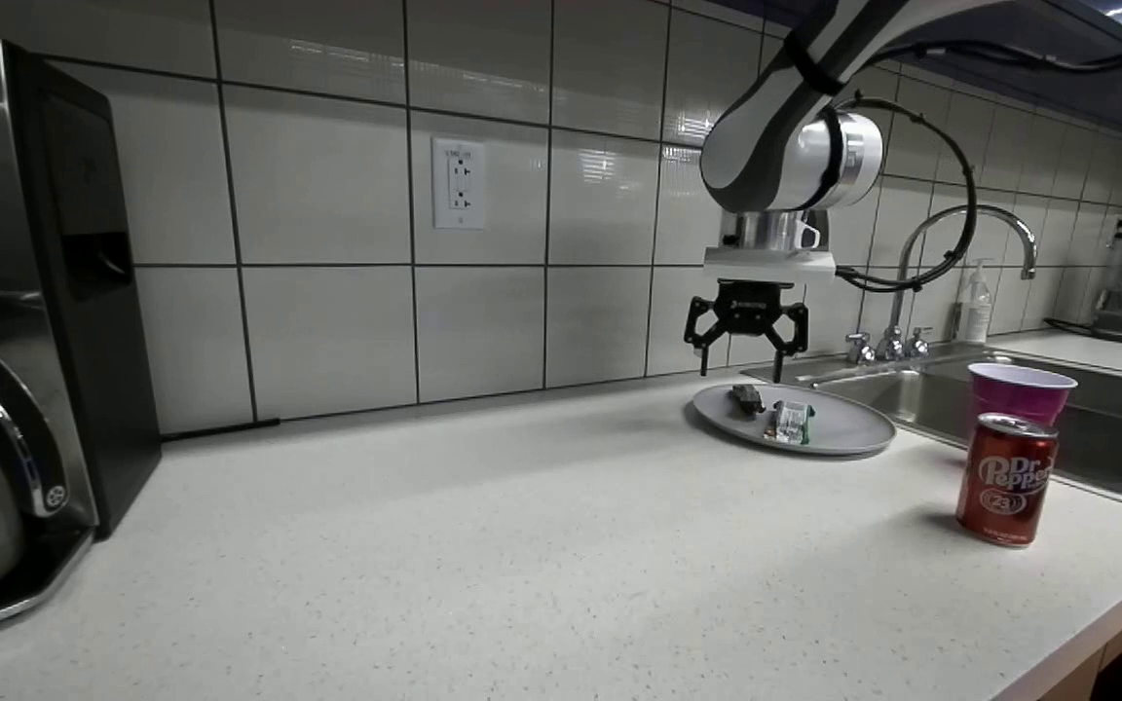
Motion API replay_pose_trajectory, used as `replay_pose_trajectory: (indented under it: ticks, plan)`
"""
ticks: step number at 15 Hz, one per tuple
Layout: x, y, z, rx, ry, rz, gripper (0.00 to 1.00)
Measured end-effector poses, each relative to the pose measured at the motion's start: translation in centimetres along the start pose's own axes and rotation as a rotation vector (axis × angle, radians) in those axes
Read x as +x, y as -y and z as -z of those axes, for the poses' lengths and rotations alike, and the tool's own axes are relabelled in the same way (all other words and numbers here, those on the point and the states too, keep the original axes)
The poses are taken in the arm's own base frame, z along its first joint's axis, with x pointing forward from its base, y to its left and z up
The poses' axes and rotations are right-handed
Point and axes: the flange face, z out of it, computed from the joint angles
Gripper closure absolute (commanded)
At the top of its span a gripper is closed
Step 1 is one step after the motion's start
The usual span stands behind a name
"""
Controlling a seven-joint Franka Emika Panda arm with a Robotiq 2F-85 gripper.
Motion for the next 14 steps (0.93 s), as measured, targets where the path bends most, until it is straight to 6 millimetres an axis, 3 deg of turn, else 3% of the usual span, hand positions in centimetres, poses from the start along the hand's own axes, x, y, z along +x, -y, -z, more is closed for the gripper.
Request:
replay_pose_trajectory:
  ticks: [8,14]
  plan:
    - [-7.5,-0.5,1.7,0.001,0.038,-0.003,0.0]
    - [-12.0,-1.4,2.8,-0.019,0.033,0.015,0.0]
